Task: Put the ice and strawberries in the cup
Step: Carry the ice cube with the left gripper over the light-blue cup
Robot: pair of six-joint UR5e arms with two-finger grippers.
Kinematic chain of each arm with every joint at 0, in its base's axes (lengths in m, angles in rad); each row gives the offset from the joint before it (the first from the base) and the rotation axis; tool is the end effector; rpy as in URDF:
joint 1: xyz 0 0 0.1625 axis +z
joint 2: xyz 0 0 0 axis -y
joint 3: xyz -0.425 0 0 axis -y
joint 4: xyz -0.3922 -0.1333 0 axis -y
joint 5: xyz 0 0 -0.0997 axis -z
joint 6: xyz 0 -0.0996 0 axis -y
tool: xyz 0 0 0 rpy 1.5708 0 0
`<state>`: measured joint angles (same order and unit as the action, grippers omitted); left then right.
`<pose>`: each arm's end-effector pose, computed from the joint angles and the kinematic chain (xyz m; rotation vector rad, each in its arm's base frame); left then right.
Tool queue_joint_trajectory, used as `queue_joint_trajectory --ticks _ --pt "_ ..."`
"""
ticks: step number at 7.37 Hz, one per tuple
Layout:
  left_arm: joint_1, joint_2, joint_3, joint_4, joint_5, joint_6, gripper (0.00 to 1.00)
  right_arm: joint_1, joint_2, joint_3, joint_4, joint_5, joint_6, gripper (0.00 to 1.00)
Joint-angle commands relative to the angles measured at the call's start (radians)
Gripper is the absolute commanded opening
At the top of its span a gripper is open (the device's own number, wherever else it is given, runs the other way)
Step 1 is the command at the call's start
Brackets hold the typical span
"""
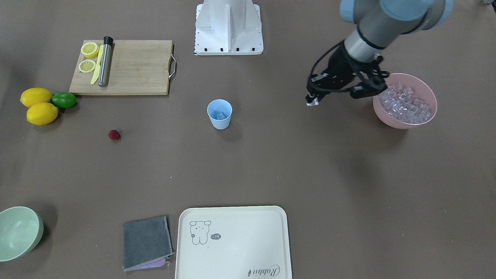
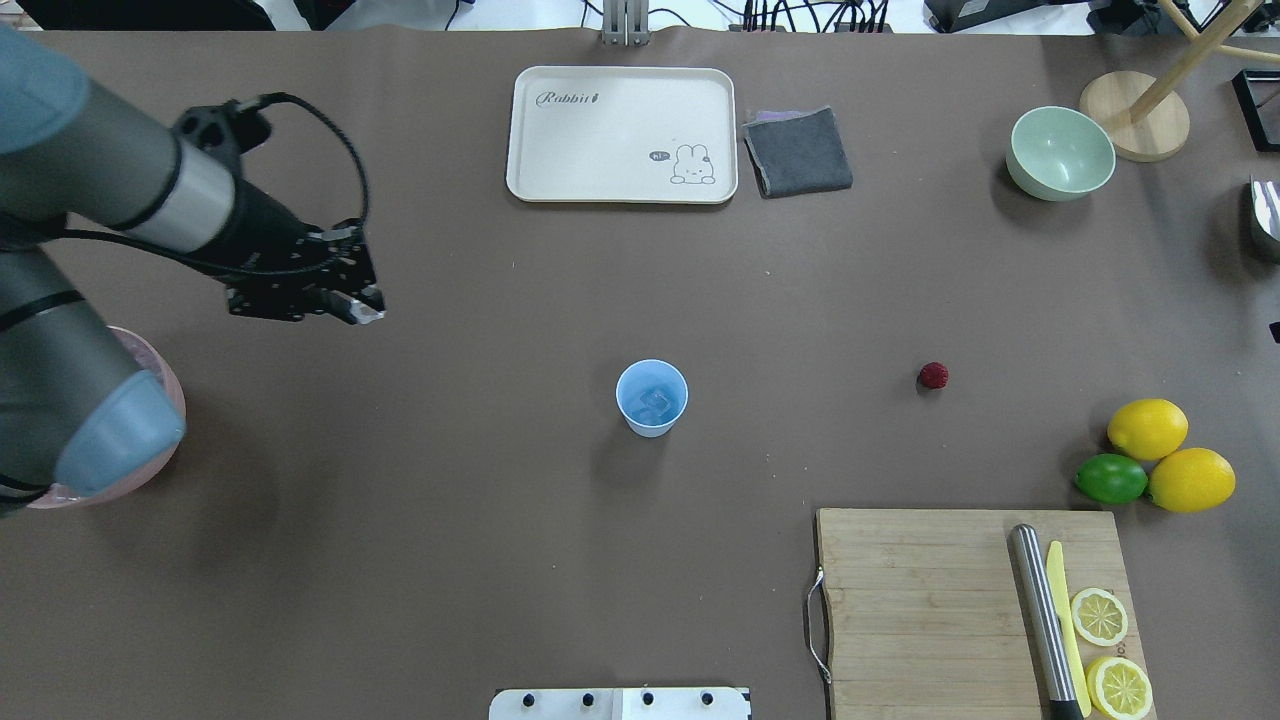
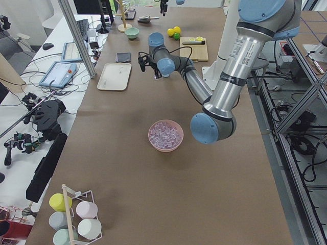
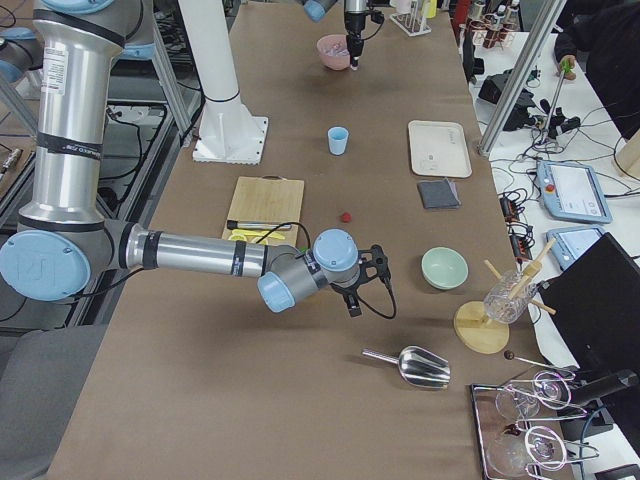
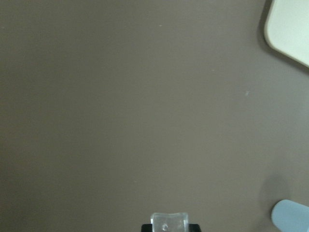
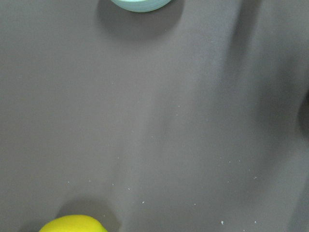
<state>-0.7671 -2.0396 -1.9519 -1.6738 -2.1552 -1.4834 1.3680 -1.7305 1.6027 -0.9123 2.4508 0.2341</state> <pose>0.3606 -0.4564 0.2139 -0.1075 1.0668 -0.3356 -0.0331 -0.4419 0.6363 0.2976 -0.9452 -0.2047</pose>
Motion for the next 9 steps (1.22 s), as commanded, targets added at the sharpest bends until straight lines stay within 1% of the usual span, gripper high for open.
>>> queue_joint_trajectory --ticks 1,2,3,5,6,7,8,9 --pt "0.164 -0.17 0.016 0.138 0.18 -0.078 0.0 -0.001 0.008 -0.003 -0.008 -0.006 0.001 1.0" --pt "0.198 -0.215 0.057 0.138 0.228 -0.08 0.0 -0.023 0.018 -0.007 -0.028 -0.012 0.002 1.0" --pt "0.215 -0.279 0.117 0.138 0.257 -0.08 0.0 -0.029 0.028 -0.007 -0.043 -0.041 0.002 1.0" --pt "0.232 -0.361 0.203 0.135 0.264 -0.075 0.0 -0.04 0.045 -0.003 -0.045 -0.064 0.001 1.0" --pt "0.248 -0.384 0.237 0.132 0.303 -0.072 0.0 -0.05 0.045 -0.001 -0.045 -0.082 0.001 1.0" --pt "0.268 -0.386 0.257 0.128 0.348 -0.045 0.0 -0.05 0.045 0.003 -0.045 -0.084 0.001 1.0" --pt "0.273 -0.383 0.264 0.126 0.354 -0.04 0.0 -0.05 0.045 0.006 -0.045 -0.084 0.001 1.0" --pt "0.281 -0.386 0.301 0.097 0.354 -0.032 0.0 -0.05 0.045 0.019 -0.045 -0.082 0.001 1.0"
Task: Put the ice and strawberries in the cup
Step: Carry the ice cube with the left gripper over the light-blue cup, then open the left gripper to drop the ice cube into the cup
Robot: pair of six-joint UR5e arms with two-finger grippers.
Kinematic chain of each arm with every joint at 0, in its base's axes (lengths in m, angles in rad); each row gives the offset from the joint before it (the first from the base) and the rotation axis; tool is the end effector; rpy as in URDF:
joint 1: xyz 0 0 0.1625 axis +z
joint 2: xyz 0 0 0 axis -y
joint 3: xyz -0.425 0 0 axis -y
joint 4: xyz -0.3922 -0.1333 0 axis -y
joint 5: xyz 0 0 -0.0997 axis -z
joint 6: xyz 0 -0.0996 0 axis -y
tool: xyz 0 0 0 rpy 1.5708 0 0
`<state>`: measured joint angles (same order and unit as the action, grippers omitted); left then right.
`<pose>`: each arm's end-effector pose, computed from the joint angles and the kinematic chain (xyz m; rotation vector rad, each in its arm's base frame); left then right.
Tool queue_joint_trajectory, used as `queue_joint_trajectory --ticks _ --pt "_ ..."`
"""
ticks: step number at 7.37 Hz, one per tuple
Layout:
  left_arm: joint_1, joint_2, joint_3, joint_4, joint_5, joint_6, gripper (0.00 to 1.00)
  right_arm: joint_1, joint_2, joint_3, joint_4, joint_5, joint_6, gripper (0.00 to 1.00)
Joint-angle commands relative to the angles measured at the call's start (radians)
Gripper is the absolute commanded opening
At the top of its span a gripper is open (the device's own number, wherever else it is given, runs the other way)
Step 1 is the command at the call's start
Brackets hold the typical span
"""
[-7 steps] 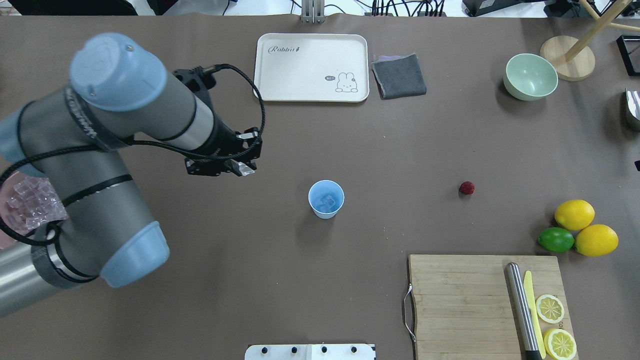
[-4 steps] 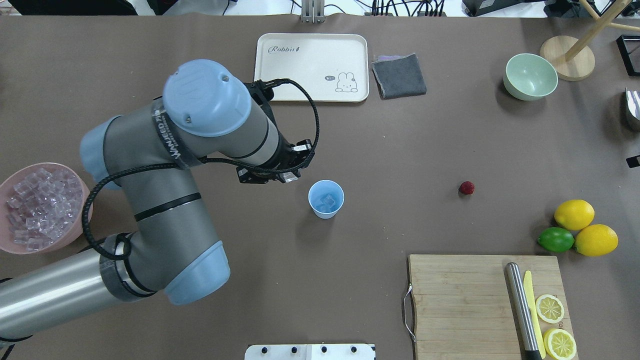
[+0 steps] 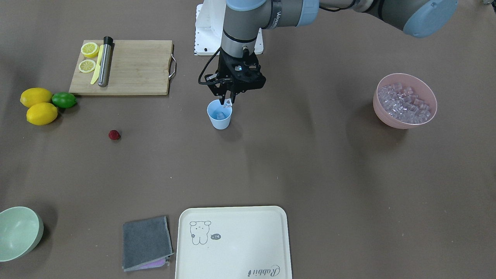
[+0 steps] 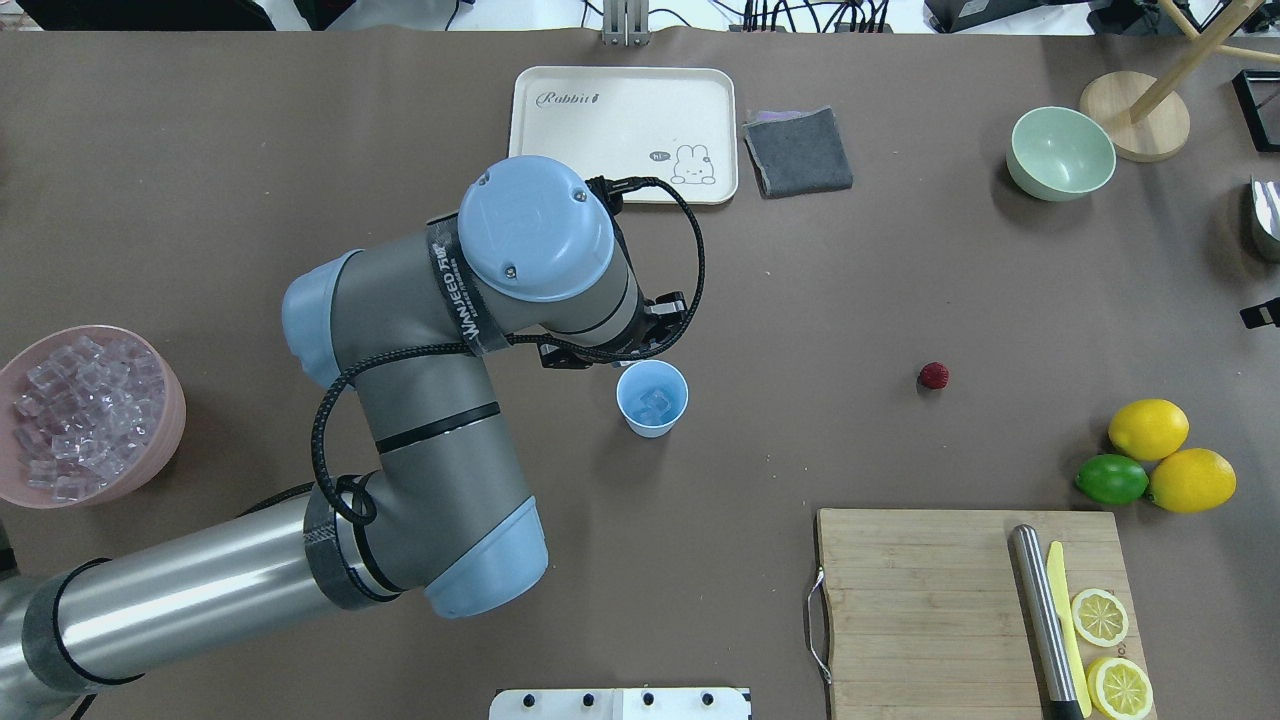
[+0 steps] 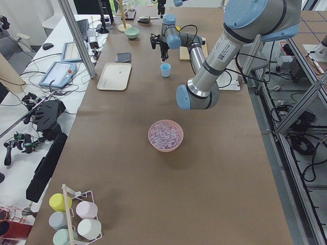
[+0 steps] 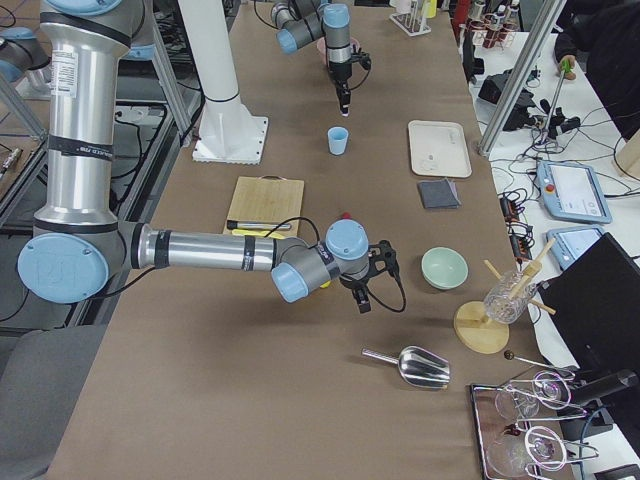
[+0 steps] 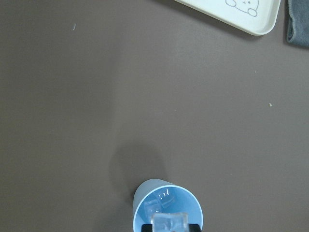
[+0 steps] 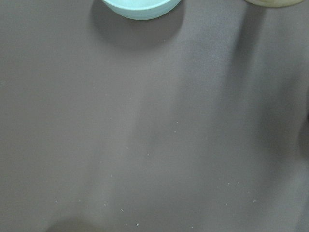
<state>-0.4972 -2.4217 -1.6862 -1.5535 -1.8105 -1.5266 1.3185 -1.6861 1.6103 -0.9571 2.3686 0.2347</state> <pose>0.5446 -0.4203 0.0953 0.0393 0.9727 -0.3031 -0.0556 -0.4642 0.6230 0.3063 -0.8781 -0.2308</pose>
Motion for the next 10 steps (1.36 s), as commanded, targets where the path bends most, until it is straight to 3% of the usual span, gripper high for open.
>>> queue_joint_trajectory --ticks 1,2,3,4,7,8,10 --pt "0.012 0.003 0.055 -0.075 0.01 0.011 0.0 0.001 -0.001 0.013 0.0 0.003 0.002 1.0" --pt "0.017 0.003 0.069 -0.079 0.01 0.011 0.0 0.001 -0.003 0.011 0.0 0.009 0.0 1.0" --pt "0.025 0.004 0.071 -0.085 0.01 0.011 0.09 0.001 -0.001 0.013 0.0 0.012 0.002 1.0" --pt "0.037 0.001 0.069 -0.085 0.01 0.011 0.27 -0.001 -0.001 0.011 -0.002 0.015 0.002 1.0" --pt "0.048 0.004 0.056 -0.08 0.013 0.011 0.95 -0.001 0.032 0.013 -0.028 0.018 0.041 1.0" --pt "0.04 0.007 0.025 -0.07 0.01 0.013 0.96 -0.025 0.048 0.026 -0.029 0.017 0.113 1.0" --pt "-0.056 0.12 -0.115 -0.011 0.0 0.188 0.96 -0.146 0.097 0.11 -0.031 -0.024 0.397 1.0"
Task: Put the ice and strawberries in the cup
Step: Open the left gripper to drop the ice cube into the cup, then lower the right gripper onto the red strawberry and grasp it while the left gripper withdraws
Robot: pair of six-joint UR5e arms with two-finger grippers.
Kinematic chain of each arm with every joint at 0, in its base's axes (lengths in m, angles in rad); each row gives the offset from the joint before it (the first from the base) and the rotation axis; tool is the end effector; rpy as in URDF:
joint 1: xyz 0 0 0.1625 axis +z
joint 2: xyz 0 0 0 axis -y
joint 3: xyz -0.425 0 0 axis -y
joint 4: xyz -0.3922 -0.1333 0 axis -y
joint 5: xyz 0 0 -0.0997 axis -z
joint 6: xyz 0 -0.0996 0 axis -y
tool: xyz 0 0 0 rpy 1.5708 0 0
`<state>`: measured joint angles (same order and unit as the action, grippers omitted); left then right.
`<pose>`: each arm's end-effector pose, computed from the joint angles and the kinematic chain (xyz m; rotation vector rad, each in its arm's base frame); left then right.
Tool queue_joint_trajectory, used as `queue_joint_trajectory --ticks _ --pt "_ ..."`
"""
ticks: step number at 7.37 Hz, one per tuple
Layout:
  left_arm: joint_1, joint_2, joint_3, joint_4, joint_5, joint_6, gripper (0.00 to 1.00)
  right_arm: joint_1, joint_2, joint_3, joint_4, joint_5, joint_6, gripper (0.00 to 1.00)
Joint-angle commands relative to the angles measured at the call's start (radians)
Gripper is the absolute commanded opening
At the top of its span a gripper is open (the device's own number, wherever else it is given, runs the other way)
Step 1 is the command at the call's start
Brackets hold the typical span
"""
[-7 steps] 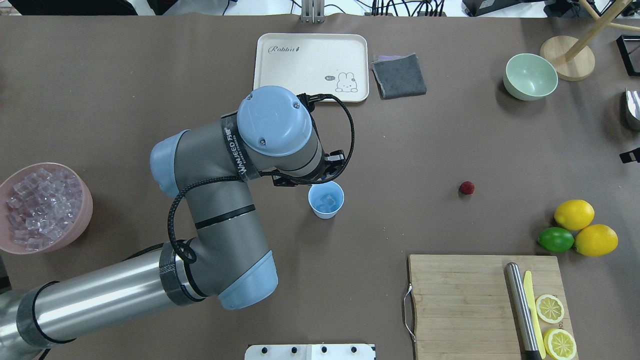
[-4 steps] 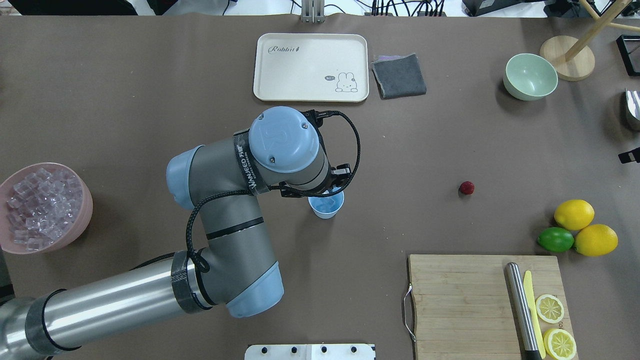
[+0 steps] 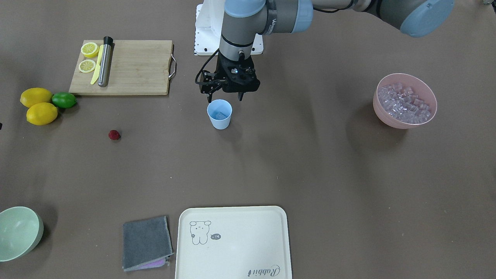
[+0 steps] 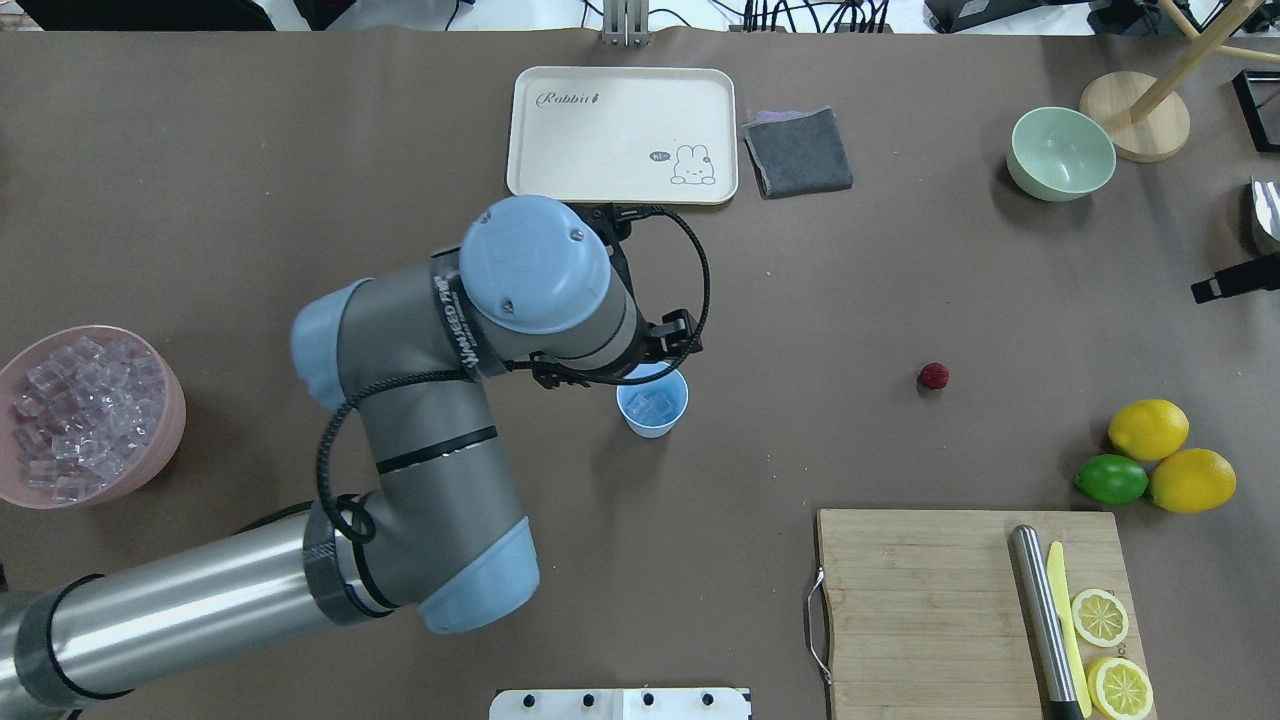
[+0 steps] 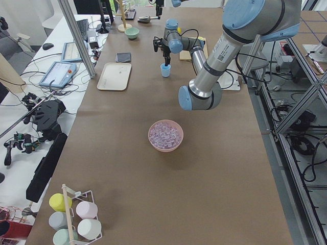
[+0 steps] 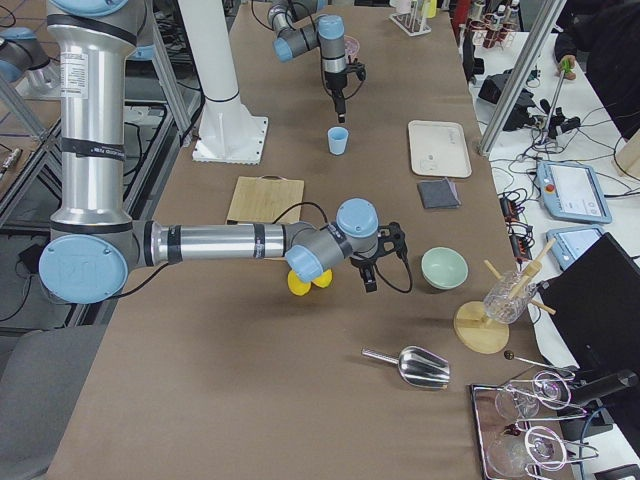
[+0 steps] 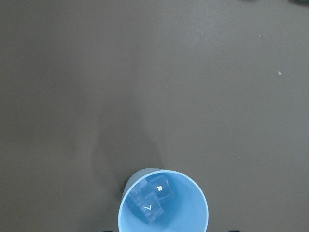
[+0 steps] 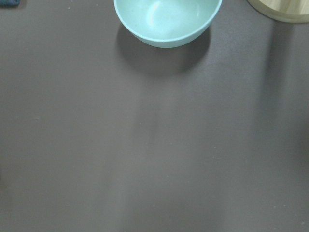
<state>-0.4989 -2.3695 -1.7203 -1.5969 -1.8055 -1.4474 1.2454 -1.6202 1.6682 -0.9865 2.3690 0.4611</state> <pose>0.5351 -0.4170 0.1123 0.0916 0.9910 -0.2298 -0.0986 -0.4863 0.5653 0.2563 -0.9391 -0.1274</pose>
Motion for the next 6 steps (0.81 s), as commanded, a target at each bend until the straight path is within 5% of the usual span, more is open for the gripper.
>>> queue_joint_trajectory --ticks 1,4,6 --pt "-0.134 0.125 -0.097 0.037 -0.058 0.211 0.96 -0.174 0.051 0.121 -0.001 -0.09 0.329 1.0" --pt "-0.263 0.278 -0.156 0.029 -0.117 0.405 0.96 -0.464 0.225 0.15 -0.119 -0.352 0.6 1.0" --pt "-0.267 0.276 -0.157 0.029 -0.117 0.398 0.96 -0.536 0.254 0.13 -0.199 -0.408 0.582 0.99"
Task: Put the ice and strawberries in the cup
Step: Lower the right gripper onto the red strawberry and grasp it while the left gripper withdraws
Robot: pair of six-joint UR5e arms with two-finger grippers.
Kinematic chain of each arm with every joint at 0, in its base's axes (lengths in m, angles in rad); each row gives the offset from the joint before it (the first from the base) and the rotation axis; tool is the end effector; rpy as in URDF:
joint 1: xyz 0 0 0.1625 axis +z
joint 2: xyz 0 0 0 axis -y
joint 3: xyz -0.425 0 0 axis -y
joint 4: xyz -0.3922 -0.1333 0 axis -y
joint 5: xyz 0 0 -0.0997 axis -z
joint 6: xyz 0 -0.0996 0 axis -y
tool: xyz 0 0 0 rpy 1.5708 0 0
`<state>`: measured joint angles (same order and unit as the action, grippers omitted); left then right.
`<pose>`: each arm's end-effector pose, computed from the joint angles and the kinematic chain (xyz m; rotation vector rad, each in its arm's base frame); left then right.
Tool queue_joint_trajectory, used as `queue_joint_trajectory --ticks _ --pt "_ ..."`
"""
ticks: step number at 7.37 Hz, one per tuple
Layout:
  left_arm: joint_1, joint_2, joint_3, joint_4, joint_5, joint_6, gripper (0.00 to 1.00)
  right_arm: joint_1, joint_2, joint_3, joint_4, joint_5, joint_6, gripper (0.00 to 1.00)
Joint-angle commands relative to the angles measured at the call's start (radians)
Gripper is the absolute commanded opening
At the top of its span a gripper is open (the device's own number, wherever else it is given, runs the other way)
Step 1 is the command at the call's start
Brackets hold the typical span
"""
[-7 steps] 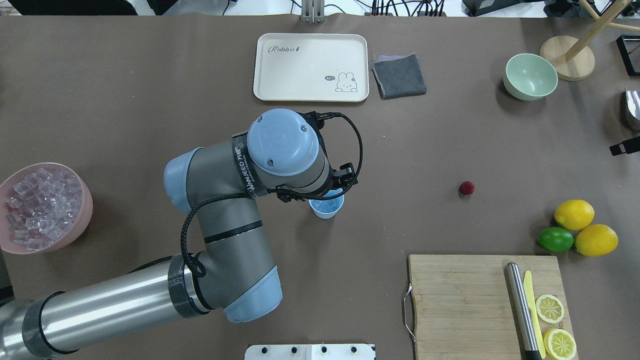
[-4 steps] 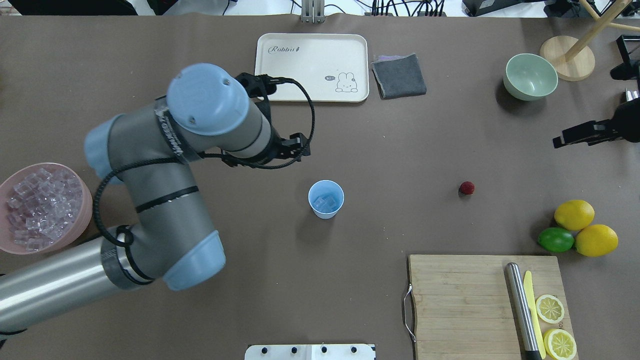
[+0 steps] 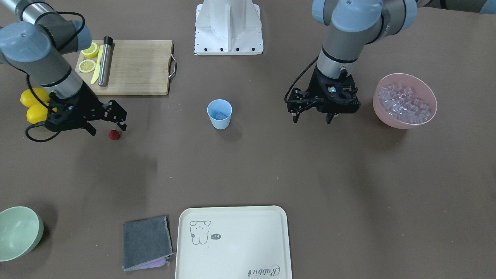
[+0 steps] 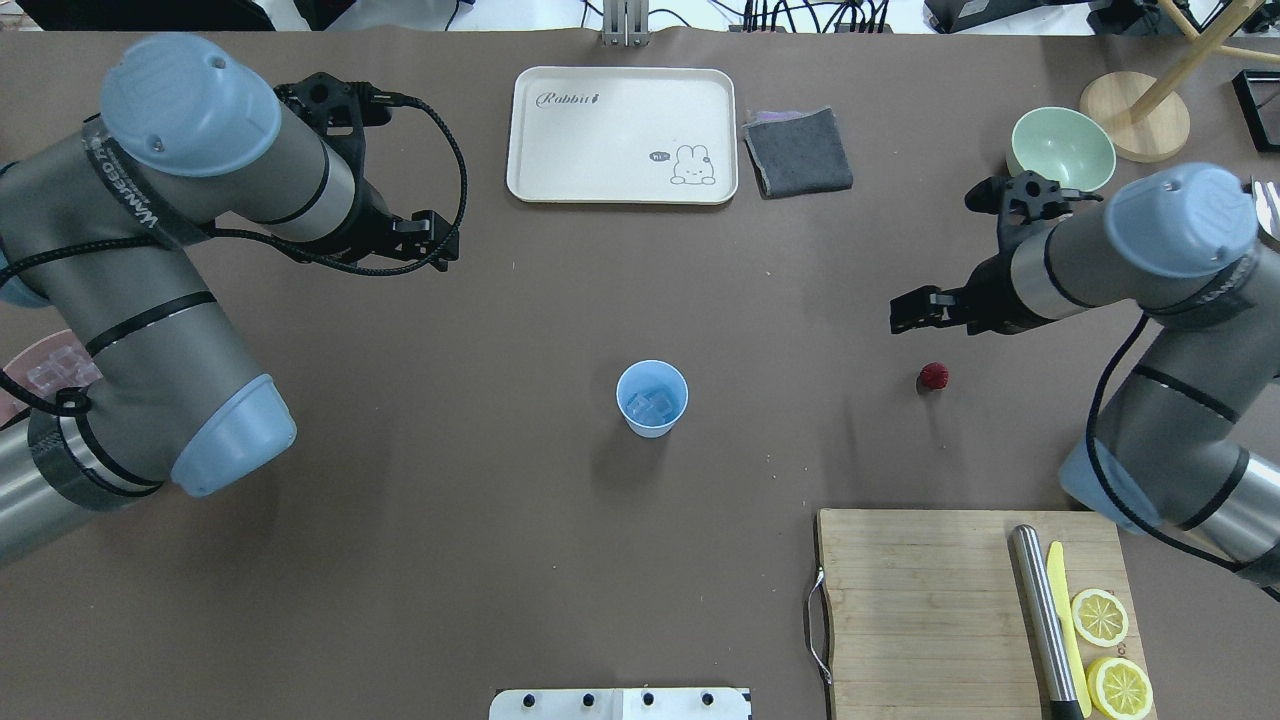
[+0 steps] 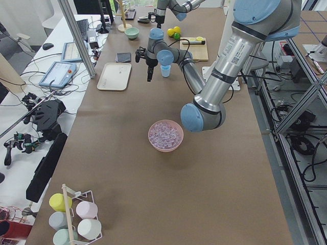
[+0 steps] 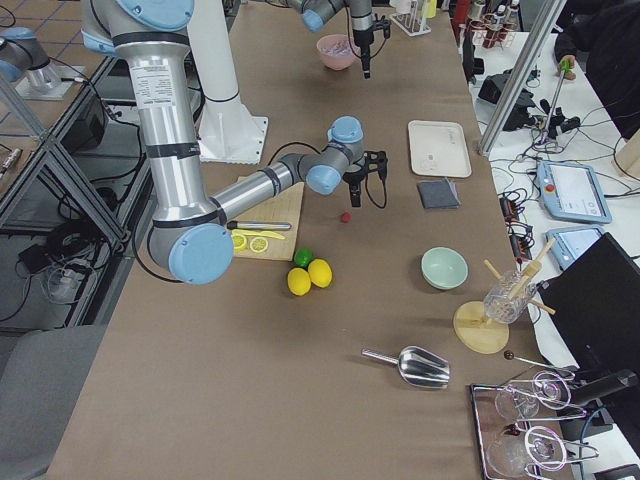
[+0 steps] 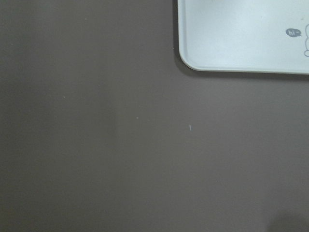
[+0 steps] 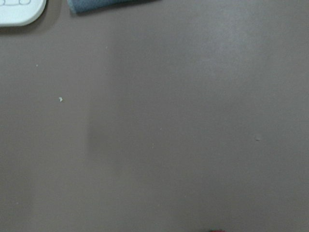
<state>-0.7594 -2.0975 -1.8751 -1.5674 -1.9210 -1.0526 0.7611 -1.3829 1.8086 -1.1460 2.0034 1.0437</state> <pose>0.3773 -0.4949 0.2301 0.2233 0.8536 -0.0805 -0.3498 -0.4596 0.4028 0.1776 -0.9117 0.0330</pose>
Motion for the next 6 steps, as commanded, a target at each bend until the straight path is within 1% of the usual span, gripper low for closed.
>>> queue_joint_trajectory --ticks 1,2,4,6 --pt "-0.006 0.001 -0.006 0.0 -0.001 -0.003 0.96 -0.061 0.006 -0.012 -0.049 -0.043 -0.007 0.98" --pt "-0.006 0.002 -0.01 0.0 -0.001 -0.004 0.96 -0.057 -0.005 -0.012 -0.052 -0.034 -0.008 0.98" --pt "0.002 0.002 -0.01 0.0 0.0 -0.006 0.96 -0.045 0.001 -0.012 -0.134 -0.044 -0.11 0.98" --pt "0.005 -0.004 -0.01 -0.002 0.0 -0.046 0.96 -0.042 0.002 -0.035 -0.136 -0.043 -0.126 0.95"
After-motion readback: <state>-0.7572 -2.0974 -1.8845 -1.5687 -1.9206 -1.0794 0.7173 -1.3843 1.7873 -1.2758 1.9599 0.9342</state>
